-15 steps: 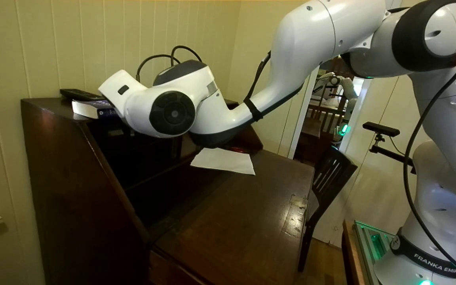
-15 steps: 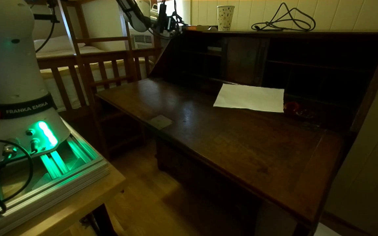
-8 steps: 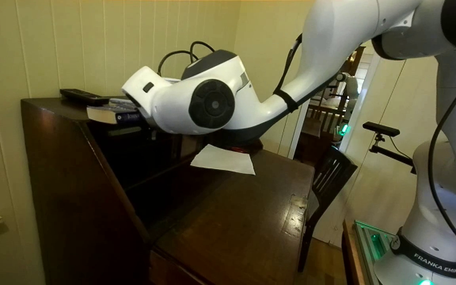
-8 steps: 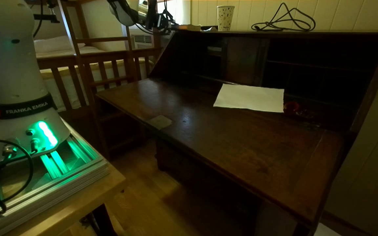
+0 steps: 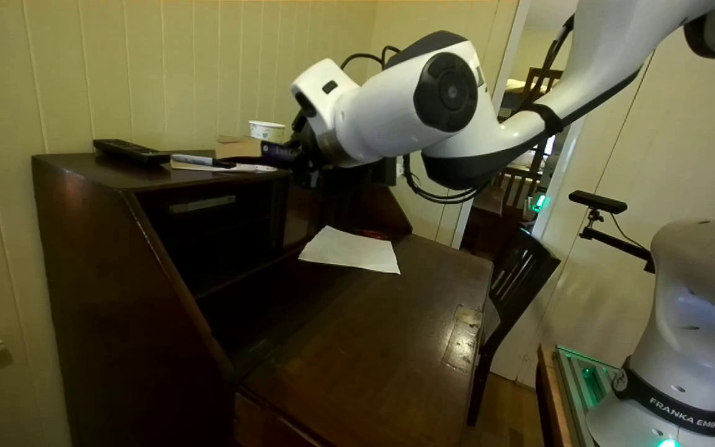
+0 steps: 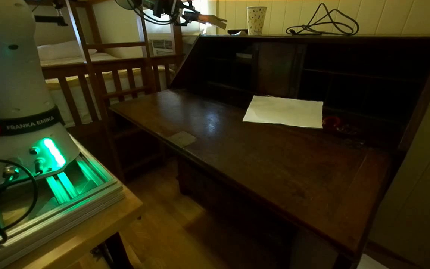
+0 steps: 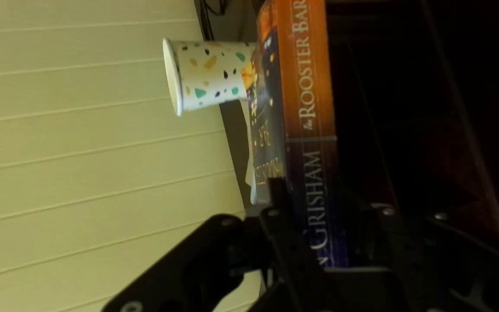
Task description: Take the book off of the shelf and place it the desk
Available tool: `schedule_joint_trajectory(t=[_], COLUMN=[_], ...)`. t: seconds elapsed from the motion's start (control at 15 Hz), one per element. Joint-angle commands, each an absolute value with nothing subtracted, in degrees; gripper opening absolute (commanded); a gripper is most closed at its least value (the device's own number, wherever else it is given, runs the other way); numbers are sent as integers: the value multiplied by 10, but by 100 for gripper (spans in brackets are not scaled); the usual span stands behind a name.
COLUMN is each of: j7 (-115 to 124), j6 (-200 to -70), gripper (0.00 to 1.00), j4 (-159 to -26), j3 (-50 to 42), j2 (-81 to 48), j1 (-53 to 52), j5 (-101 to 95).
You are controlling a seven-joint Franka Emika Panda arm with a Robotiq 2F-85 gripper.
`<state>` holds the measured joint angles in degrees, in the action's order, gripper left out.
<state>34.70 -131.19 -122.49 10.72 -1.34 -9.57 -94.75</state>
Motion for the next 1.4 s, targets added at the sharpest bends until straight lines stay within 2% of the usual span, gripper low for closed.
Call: schedule_joint_trajectory(t=[0.0, 0.27, 0.67, 1.33], j7=[329, 369, 357, 367], j6=[-1304, -1258, -1200, -1409], gripper=[8, 8, 8, 8], j4=[-1303, -1350, -1398, -1363], j3=[96, 103, 96, 28], j2=[59, 52, 32, -74], j1=[-90, -99, -97, -23], j5=[-944, -1015, -1000, -1018])
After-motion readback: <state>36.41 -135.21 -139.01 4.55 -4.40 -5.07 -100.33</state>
